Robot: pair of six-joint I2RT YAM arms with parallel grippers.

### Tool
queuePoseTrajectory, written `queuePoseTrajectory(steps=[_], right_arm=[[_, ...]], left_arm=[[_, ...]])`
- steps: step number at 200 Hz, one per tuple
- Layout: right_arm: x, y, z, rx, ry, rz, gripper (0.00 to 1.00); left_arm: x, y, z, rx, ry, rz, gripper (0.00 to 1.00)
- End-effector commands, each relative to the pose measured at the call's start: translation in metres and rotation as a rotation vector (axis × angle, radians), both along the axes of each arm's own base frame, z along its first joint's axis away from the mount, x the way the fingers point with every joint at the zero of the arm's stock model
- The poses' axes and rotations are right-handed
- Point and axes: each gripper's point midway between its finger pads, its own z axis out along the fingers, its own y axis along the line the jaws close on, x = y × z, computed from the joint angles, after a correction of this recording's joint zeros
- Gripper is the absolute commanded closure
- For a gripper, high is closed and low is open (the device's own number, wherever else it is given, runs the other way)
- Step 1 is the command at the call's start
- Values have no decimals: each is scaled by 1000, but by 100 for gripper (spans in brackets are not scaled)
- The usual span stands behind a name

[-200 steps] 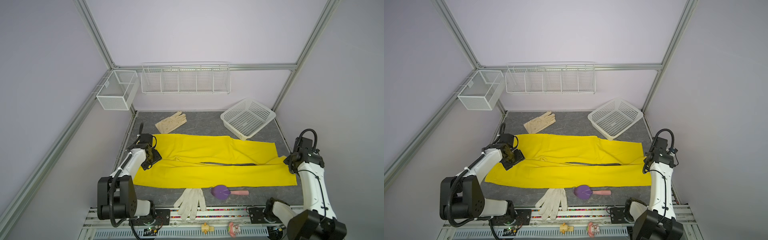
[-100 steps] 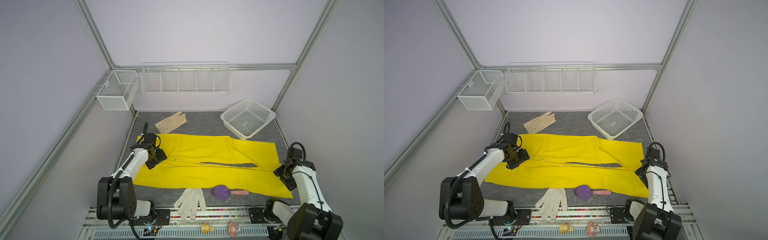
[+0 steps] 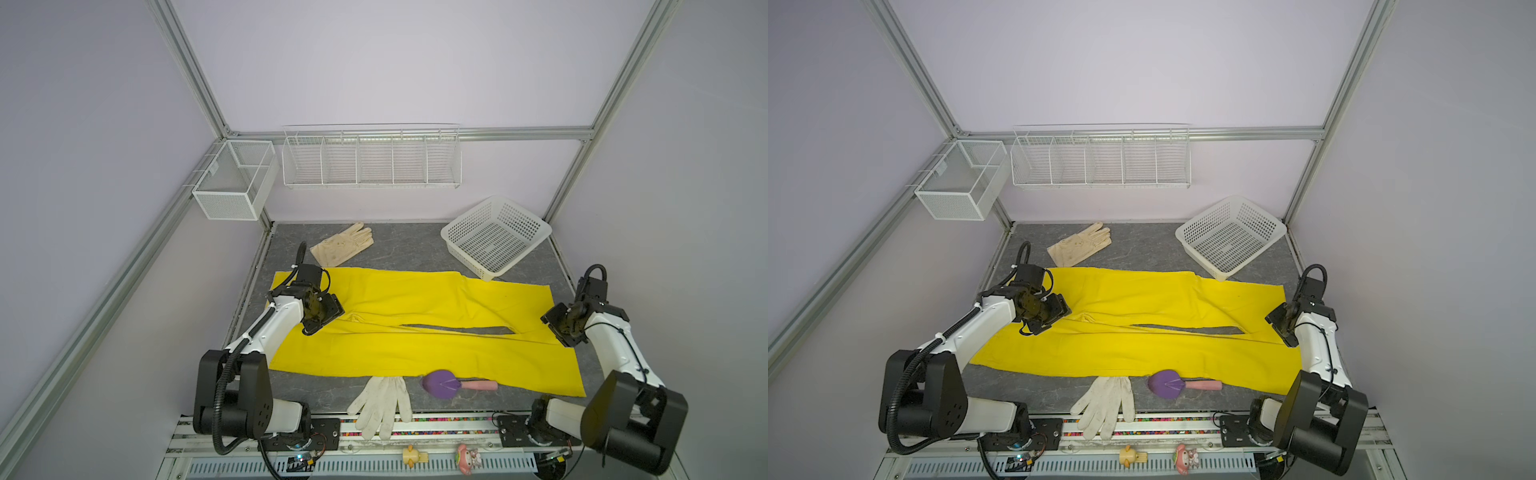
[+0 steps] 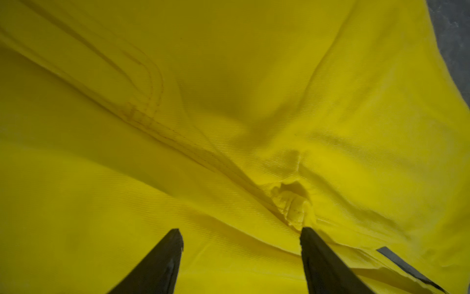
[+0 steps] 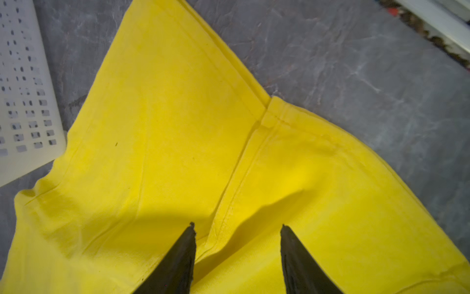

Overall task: Fold and stack the trousers
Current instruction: Smooth out the trousers at the center of the table.

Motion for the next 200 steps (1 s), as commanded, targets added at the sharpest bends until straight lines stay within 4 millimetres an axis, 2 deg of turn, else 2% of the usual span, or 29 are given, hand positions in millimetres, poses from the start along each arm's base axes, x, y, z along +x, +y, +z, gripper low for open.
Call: queuePoseTrajectory(steps=[1,17,20,43,70,138,171,200], right_arm=[[32,0,9,-13,-78,99,42],[39,1,-6,7,-49,121,41],[48,-1,0,-2,-70,129,41],[59,-2,-14,4,-43,162,42],[72,-2,-34,26,-16,191,42],[91,-14,-73,24,56,195,40],[102,-25,-81,3,94,201,40],[108,-27,-81,3,98,217,40]], left_arm=[[27,-17,13,-39,-69,-14,26],[40,-26,11,-50,-83,-21,26],[42,-28,9,-54,-84,-23,26],[54,-44,1,-66,-81,-50,26],[59,-45,-18,-46,-48,-48,26],[38,-32,-53,33,41,-68,26],[25,-26,-63,59,74,-75,26],[20,-25,-63,55,76,-72,26]])
